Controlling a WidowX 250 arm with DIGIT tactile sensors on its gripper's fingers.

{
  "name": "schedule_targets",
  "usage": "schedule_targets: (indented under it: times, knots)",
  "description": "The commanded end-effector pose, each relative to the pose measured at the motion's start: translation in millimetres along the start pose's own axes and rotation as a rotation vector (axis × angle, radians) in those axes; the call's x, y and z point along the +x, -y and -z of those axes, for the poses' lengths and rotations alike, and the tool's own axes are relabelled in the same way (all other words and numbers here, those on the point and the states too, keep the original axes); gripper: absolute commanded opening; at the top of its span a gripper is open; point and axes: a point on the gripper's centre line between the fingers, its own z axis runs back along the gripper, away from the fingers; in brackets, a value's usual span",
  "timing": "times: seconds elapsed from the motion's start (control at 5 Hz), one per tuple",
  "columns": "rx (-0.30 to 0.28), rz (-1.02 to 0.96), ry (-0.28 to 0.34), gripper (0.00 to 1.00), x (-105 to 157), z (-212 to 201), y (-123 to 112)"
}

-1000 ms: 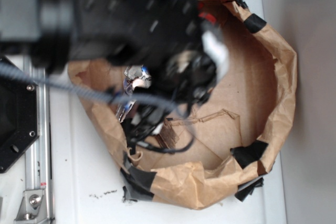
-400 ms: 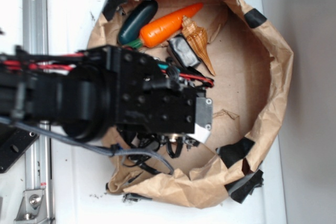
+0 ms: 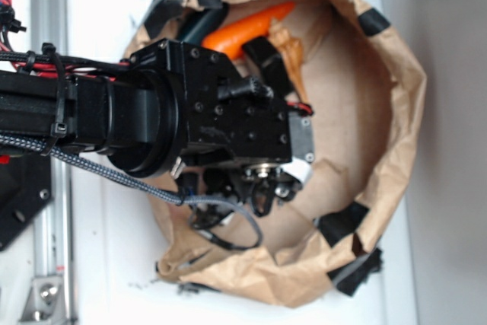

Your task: Grab the wood chip.

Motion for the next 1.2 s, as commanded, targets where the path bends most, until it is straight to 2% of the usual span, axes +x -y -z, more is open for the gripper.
schedule_targets:
  times: [0.0,0.2,0.4,0.6,0.8,1.0]
  knots:
    - [0.041,-0.088,0.027,0.00,11,1,-14]
    - [0.041,-0.107,0.037,0.00,13,-1,-17]
    - [0.070,-0.142,0.036,0.00,13,-8,-16]
    - [0.102,-0.221,0.068,0.00,13,-42,-15]
    - [0.068,-0.262,0.165,0.00,8,-93,-13]
    - [0.070,-0.327,0.201,0.00,-1,-143,-6]
